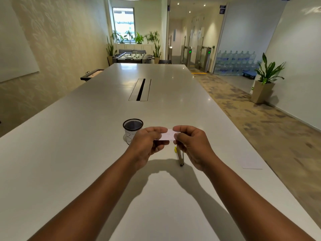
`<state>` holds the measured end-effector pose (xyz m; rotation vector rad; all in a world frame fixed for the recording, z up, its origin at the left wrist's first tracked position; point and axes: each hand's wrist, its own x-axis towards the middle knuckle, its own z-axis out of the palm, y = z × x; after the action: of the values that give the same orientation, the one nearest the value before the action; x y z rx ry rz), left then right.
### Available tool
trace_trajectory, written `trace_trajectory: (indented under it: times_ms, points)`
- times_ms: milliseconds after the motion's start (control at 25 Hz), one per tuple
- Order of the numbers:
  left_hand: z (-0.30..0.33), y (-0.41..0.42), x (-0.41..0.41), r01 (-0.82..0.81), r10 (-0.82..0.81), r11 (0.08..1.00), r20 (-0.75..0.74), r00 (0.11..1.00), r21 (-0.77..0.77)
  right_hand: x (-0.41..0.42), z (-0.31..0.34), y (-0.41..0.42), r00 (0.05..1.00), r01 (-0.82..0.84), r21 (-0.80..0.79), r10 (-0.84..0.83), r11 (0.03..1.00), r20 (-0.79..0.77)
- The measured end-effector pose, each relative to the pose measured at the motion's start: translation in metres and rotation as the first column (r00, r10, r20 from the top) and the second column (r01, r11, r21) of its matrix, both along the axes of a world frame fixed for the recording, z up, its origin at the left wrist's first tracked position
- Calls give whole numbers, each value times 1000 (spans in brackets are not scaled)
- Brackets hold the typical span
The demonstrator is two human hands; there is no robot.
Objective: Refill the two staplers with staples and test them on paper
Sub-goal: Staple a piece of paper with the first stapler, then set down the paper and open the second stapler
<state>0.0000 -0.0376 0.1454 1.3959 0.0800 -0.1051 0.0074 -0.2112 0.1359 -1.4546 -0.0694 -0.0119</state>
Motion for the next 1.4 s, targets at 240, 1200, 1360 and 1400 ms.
trace_trajectory:
  times_ms: [240, 1200, 1360, 1400]
  points:
    - [0, 1, 4, -40, 11, 980, -143, 990, -196, 1, -2, -2, 997, -21, 93, 28, 995, -70]
    - [-1, -4, 1, -120, -15, 893, -296, 955, -435, -3, 10, 1, 965, 34, 305, 48, 952, -258]
    - [-2, -2, 0, -95, -50, 872, -280, 959, -480, -4, 14, 0, 981, 6, 313, 55, 950, -185]
    - [-2, -1, 0, -91, -61, 864, -282, 958, -496, -5, 14, 0, 982, 2, 318, 58, 948, -180]
